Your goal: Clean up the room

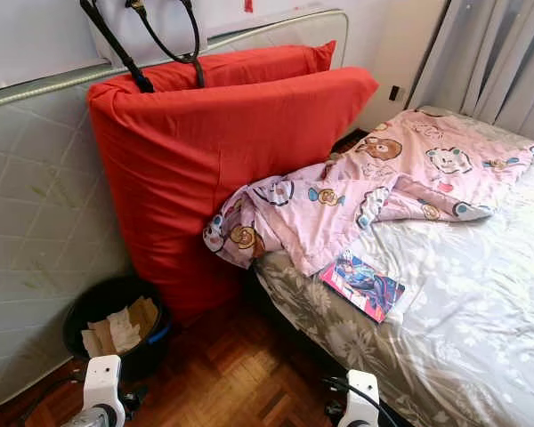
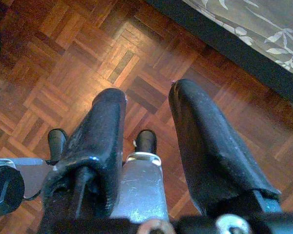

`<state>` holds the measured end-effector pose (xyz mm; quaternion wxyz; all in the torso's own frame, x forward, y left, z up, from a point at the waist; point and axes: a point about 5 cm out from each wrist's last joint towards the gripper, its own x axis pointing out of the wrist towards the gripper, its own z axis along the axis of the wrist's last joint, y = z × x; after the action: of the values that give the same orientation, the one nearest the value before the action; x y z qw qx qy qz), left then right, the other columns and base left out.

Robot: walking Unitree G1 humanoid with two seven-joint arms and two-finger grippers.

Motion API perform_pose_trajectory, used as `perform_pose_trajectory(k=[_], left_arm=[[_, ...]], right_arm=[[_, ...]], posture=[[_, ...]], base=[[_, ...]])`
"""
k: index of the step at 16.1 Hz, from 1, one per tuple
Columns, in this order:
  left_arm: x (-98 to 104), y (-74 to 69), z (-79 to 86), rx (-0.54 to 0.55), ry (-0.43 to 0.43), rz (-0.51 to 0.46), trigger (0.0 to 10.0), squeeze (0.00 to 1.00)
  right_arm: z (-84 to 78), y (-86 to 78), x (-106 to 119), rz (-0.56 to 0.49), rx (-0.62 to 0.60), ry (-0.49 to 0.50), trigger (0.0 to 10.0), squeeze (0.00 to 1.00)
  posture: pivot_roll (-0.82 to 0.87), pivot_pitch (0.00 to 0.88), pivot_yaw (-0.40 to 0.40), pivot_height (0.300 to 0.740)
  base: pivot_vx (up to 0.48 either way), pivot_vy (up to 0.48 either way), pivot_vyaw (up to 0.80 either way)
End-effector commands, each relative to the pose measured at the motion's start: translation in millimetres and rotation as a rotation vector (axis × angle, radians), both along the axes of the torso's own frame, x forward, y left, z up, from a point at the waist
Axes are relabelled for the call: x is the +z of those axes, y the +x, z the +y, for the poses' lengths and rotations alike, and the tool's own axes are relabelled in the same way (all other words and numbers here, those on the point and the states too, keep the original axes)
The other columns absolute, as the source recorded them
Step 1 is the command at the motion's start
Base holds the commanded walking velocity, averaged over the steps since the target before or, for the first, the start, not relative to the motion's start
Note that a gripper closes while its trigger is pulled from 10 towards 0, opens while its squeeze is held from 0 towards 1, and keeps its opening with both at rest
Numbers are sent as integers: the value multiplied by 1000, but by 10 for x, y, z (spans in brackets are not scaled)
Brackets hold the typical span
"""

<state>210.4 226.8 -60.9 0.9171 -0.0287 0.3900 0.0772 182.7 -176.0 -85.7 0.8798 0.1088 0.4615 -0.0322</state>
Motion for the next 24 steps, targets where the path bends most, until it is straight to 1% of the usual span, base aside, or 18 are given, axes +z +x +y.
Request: perform_pose_trajectory(k=[1,3,8,24], left_arm=[[-12,-28,19,2,-7,9,10000,0],[-23,-45,15,3,-10,14,10000,0],[-29,-60,23,1,-11,16,10000,0],[-7,-18,9,6,-24,-3,10000,0]], right_arm=[[-22,14,9,-6,-9,-2,10000,0],[-25,0,3,-2,-4,-4,10000,0],[-15,-13,-3,0,6,0,10000,0],[-22,26,17,-14,5,8,10000,0]], posture=[[76,0,-29,740],[74,0,-30,740],[67,0,-24,740],[78,0,-37,740]], base=[[0,0,0],[0,0,0],[259,0,0],[299,0,0]])
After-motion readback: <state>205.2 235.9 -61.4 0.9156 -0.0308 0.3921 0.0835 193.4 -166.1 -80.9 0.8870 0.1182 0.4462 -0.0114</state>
